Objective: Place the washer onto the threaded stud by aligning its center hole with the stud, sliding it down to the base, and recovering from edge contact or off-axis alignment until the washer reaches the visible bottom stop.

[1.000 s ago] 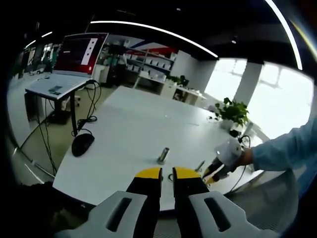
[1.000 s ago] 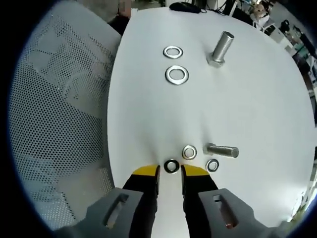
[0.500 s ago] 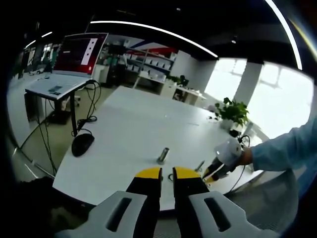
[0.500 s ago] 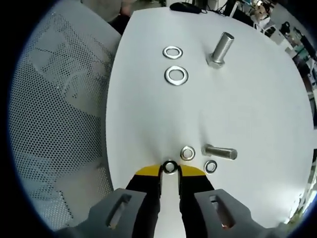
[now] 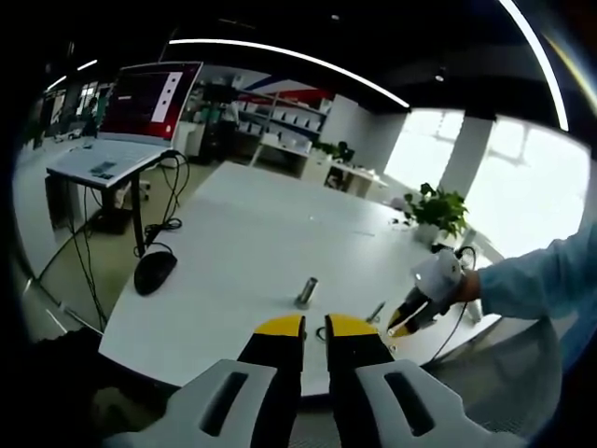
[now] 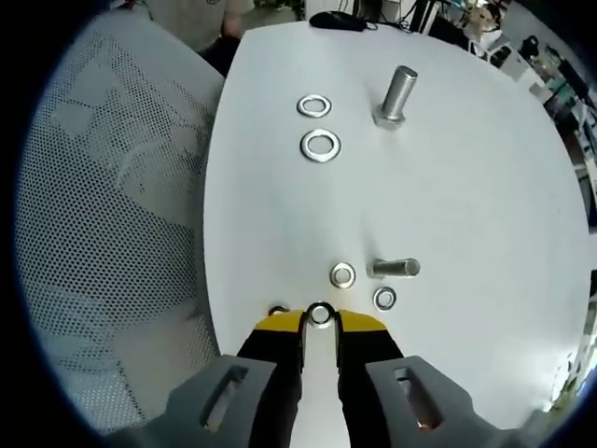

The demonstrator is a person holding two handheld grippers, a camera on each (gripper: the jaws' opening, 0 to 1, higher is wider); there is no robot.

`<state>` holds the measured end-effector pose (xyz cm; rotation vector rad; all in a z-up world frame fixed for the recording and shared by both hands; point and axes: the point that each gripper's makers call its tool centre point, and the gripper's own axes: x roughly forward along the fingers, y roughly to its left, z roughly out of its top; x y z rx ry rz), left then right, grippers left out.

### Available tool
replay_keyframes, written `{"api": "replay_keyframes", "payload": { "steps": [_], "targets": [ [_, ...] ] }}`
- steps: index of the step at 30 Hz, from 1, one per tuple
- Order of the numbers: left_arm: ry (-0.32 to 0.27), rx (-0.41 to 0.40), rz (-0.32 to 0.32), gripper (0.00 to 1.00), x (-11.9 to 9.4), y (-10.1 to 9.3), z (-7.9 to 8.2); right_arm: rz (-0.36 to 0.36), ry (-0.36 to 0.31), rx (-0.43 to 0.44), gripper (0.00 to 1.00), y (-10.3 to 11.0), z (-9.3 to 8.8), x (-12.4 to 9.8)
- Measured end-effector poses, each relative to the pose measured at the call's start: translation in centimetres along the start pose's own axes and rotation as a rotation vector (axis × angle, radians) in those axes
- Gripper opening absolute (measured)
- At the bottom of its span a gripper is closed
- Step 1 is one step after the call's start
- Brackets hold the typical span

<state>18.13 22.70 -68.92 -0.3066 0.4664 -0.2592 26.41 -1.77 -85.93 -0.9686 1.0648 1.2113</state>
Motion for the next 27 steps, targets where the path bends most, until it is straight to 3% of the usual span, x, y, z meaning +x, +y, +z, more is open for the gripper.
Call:
{"api": "replay_keyframes", "payload": {
  "steps": [18, 27],
  "targets": [
    [0.002, 0.002, -0.003, 0.06, 0.0, 0.0, 0.0, -0.032, -0.044, 0.035, 0.13, -0.8, 1.1, -2.8],
    [0.006, 0.004, -0.003, 0.06, 0.0, 0.1, -0.1, -0.081, -0.087, 0.066, 0.13, -2.0, 1.2, -3.8]
  ]
}}
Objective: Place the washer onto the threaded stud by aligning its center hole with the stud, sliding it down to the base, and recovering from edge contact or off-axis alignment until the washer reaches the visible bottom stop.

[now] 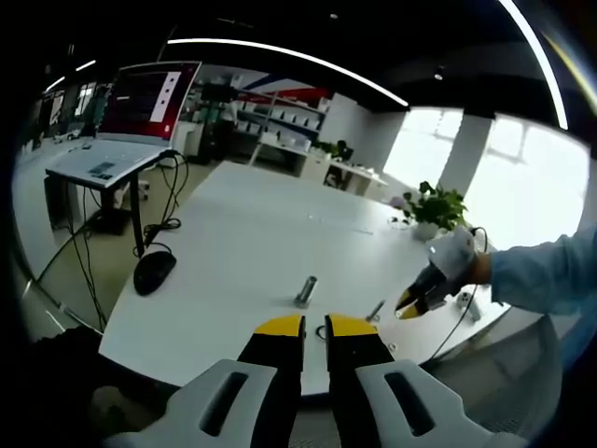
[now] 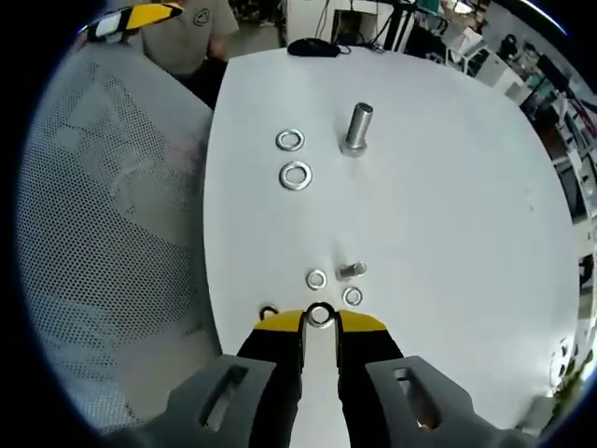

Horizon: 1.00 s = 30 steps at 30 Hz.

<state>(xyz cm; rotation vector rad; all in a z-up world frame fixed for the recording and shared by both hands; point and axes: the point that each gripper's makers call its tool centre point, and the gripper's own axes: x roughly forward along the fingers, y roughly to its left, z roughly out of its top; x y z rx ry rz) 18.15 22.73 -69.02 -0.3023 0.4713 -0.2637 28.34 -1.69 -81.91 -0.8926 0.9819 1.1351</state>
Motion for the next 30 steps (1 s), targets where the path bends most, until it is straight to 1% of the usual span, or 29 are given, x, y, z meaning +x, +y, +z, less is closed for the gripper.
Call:
{"api": "replay_keyframes", "payload": {
  "steps": [3, 11, 15, 24, 29, 30],
  "targets": [
    [0.003, 0.002, 0.0, 0.06, 0.0, 0.0, 0.0, -0.019, -0.023, 0.012, 0.13, -0.5, 0.3, -0.3],
    [0.005, 0.003, 0.0, 0.06, 0.0, 0.0, -0.1, -0.068, -0.051, 0.011, 0.13, -0.9, 0.5, -0.5],
    [0.004, 0.003, 0.001, 0.06, 0.0, 0.0, 0.0, -0.086, -0.075, 0.017, 0.13, -1.2, 1.0, -0.7],
    [0.002, 0.002, 0.002, 0.06, 0.0, 0.0, 0.0, -0.119, -0.122, -0.003, 0.13, -1.8, 2.2, -1.0],
    [0.002, 0.001, 0.003, 0.06, 0.0, 0.0, 0.0, -0.131, -0.131, -0.022, 0.13, -1.9, 2.4, -1.0],
    [0.002, 0.001, 0.003, 0.06, 0.0, 0.0, 0.0, -0.131, -0.142, -0.04, 0.13, -1.9, 2.6, -1.0]
  ]
}}
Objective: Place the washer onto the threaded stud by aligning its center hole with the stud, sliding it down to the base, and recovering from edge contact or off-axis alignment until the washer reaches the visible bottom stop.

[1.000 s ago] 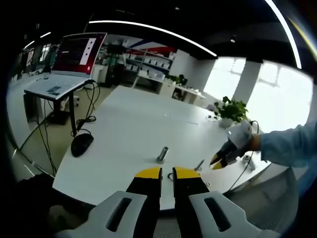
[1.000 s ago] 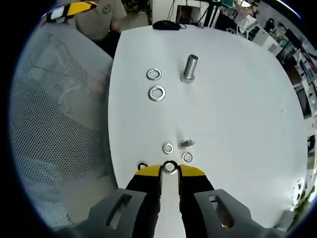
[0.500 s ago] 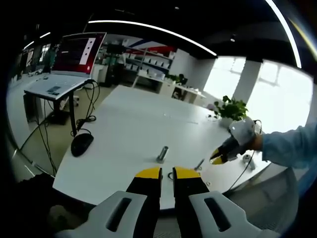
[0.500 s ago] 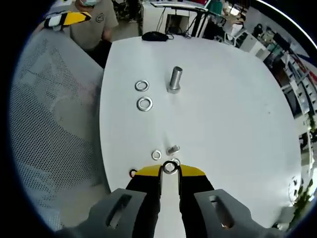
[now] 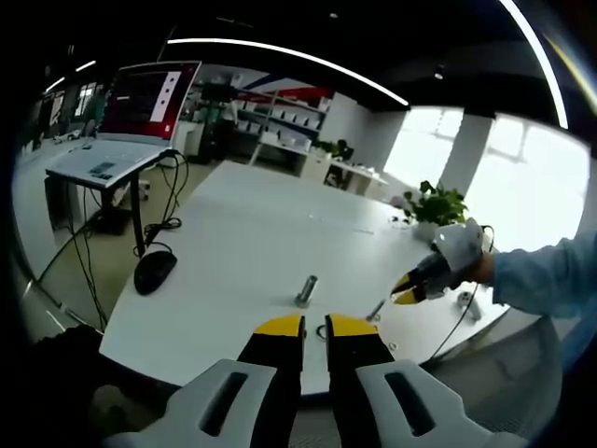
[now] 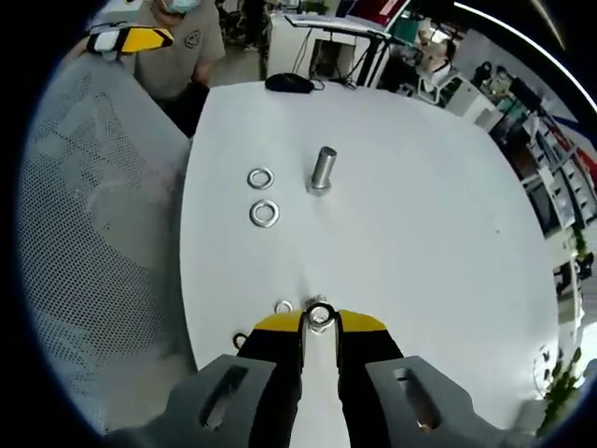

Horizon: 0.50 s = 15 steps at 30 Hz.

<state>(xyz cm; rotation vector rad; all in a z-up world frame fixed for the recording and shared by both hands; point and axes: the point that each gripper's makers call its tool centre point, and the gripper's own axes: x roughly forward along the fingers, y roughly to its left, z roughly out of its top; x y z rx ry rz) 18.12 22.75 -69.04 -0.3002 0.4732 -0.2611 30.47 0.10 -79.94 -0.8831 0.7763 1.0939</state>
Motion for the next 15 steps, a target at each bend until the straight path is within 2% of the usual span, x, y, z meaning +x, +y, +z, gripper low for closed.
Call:
{"api": "replay_keyframes", "payload": {
  "steps": [8, 15],
  "targets": [
    [-0.002, -0.001, 0.0, 0.06, 0.0, 0.01, 0.02, 0.007, -0.017, -0.066, 0.13, 0.09, 0.19, 0.49],
    [-0.002, -0.002, 0.0, 0.06, 0.02, 0.05, 0.03, 0.007, -0.015, -0.072, 0.13, -0.08, 0.39, 1.01]
  ]
}}
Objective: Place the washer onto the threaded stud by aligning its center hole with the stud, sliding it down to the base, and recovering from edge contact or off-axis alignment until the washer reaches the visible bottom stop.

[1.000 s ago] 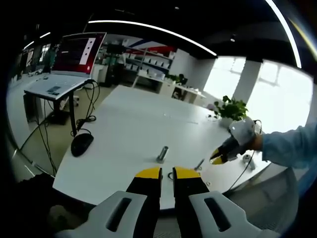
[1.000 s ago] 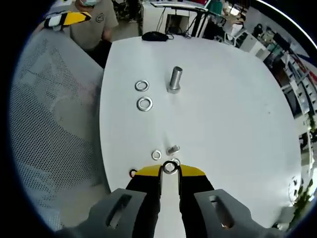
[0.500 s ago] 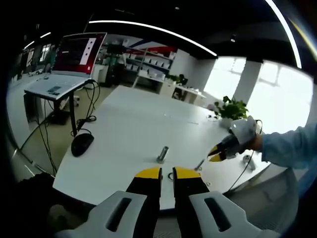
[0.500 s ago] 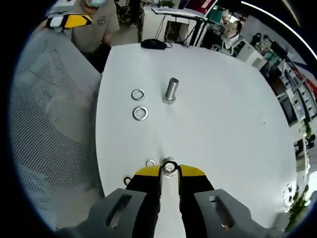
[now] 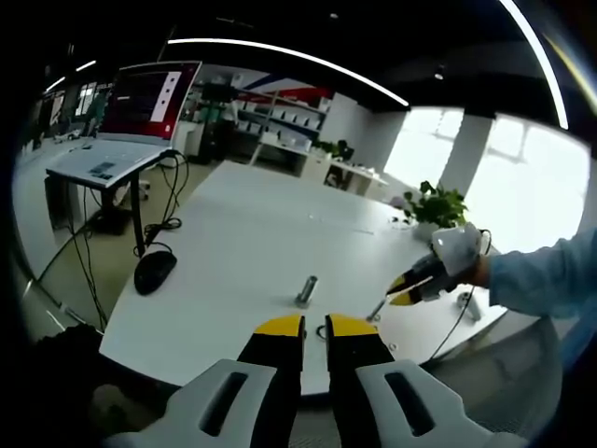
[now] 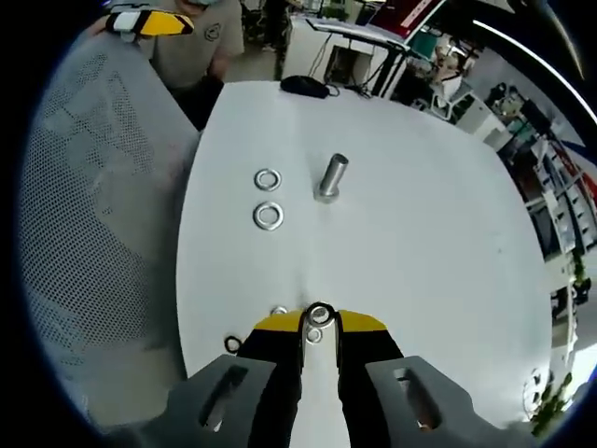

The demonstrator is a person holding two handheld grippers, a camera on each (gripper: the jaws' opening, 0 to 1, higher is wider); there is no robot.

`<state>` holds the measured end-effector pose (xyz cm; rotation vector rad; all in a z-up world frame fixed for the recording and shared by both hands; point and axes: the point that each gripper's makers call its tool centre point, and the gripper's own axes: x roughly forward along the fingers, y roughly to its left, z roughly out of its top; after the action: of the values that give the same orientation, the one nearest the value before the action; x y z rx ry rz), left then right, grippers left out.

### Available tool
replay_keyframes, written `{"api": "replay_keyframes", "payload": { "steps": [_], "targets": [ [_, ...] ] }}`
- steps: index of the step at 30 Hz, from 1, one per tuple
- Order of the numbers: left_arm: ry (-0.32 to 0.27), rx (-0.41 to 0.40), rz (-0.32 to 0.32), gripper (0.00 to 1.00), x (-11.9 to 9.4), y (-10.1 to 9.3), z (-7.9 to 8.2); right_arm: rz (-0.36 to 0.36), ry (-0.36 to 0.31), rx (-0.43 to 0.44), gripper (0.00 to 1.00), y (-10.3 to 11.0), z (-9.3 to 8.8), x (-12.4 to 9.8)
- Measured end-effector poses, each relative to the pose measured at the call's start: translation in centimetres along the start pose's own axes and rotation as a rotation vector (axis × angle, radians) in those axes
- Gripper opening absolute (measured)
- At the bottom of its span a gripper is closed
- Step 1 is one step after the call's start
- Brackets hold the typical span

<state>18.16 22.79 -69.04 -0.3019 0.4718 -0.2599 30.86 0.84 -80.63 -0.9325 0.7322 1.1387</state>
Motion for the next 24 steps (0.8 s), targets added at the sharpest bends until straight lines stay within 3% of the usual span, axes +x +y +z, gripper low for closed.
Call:
{"api": "replay_keyframes", "payload": {
  "steps": [24],
  "targets": [
    [-0.003, -0.001, -0.004, 0.06, 0.0, -0.1, 0.0, 0.027, 0.059, -0.007, 0.13, 0.1, -0.3, 1.3]
  ]
}}
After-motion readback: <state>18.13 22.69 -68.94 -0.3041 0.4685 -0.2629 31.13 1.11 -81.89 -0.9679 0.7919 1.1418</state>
